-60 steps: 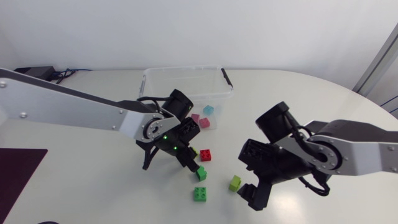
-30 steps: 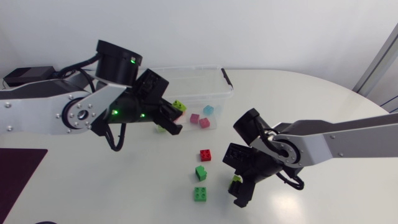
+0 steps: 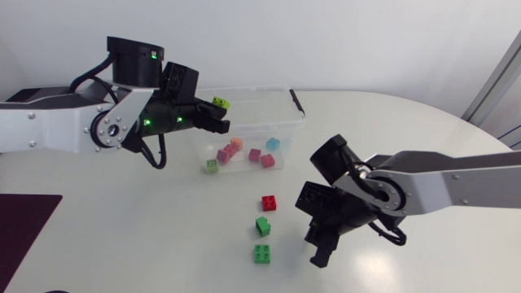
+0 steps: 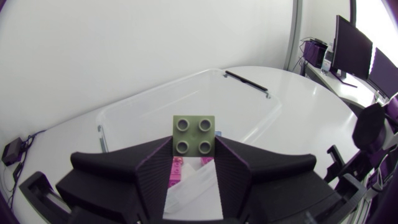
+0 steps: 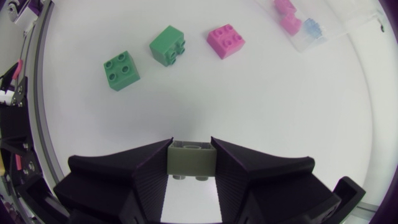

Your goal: Pick up the duplo bricks and place them in the container

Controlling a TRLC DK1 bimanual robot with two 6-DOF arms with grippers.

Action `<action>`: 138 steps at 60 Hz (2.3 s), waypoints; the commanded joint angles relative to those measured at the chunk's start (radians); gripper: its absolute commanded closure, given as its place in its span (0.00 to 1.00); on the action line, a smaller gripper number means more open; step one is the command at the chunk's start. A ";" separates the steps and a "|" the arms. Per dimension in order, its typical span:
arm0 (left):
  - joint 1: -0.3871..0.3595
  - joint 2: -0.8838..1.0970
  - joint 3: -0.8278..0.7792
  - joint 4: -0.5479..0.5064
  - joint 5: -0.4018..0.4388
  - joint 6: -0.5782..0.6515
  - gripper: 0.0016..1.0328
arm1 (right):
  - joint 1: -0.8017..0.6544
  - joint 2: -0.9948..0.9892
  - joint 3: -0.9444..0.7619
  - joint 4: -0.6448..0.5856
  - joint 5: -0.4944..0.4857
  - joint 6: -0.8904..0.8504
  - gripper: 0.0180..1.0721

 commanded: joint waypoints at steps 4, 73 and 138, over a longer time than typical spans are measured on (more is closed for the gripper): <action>0.040 0.104 0.092 0.044 -0.003 -0.050 0.48 | -0.014 -0.082 0.070 -0.060 0.010 -0.006 0.91; -0.227 -0.152 -0.247 -0.322 0.157 0.300 0.17 | -0.137 0.433 0.900 0.197 0.030 0.252 0.12; -0.488 0.356 0.159 -0.773 0.140 0.507 0.37 | -0.350 -0.531 -0.228 0.222 -0.204 0.112 0.07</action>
